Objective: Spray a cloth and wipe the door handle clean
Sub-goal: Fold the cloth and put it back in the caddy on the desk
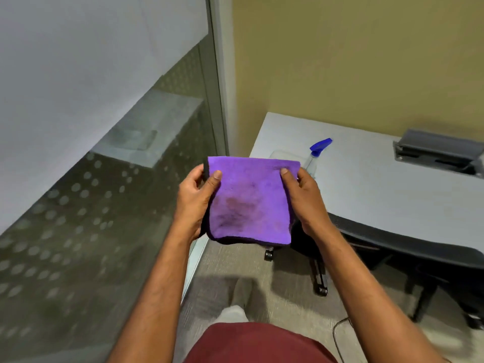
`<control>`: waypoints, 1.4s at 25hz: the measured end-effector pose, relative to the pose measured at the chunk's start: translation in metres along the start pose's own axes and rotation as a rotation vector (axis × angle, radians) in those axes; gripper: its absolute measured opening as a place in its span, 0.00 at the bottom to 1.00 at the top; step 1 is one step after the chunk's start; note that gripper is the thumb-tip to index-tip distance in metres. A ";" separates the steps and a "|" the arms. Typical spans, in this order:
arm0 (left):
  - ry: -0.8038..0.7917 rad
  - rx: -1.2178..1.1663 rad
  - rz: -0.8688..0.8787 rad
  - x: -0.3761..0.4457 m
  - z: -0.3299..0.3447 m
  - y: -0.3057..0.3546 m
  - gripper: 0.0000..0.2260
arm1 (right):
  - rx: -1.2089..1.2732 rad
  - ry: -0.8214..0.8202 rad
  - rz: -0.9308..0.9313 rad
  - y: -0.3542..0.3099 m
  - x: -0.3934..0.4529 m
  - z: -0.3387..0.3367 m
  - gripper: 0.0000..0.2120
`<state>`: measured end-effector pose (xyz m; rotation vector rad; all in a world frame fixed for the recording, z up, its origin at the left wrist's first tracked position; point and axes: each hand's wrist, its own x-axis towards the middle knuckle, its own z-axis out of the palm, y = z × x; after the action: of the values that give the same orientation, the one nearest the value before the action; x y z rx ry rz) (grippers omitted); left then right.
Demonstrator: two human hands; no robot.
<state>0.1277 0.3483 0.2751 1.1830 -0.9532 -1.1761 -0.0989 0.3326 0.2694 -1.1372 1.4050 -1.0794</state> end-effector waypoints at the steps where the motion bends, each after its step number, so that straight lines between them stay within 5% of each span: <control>1: -0.118 0.036 -0.047 0.019 0.001 -0.008 0.16 | 0.023 0.027 0.030 0.002 0.017 -0.001 0.17; 4: -0.366 0.092 -0.167 0.079 0.004 -0.033 0.26 | 0.160 0.077 0.190 0.007 0.069 -0.004 0.20; 9: -0.410 0.132 -0.281 0.172 0.025 -0.066 0.22 | 0.431 0.096 0.347 0.018 0.127 -0.014 0.18; 13: -0.443 0.262 -0.296 0.229 0.050 -0.089 0.22 | 0.129 0.192 0.261 0.035 0.158 -0.013 0.28; 17: -0.530 0.286 -0.328 0.250 0.087 -0.105 0.23 | -0.157 0.354 0.139 0.041 0.182 0.003 0.22; 22: -0.572 0.199 -0.485 0.268 0.120 -0.121 0.24 | -0.298 0.145 0.085 0.038 0.201 0.030 0.20; 26: -0.393 0.040 -0.615 0.280 0.126 -0.152 0.20 | -0.645 0.047 0.077 0.068 0.205 0.033 0.34; 29: -0.264 -0.147 -0.756 0.283 0.139 -0.174 0.16 | -1.025 0.128 0.054 0.093 0.208 0.033 0.40; 35: -0.174 -0.314 -0.853 0.299 0.154 -0.202 0.22 | -1.130 0.252 -0.072 0.111 0.228 0.014 0.25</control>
<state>-0.0061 0.0300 0.0882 1.2701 -0.3323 -2.0445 -0.1119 0.1256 0.1236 -1.8658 2.2906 -0.4065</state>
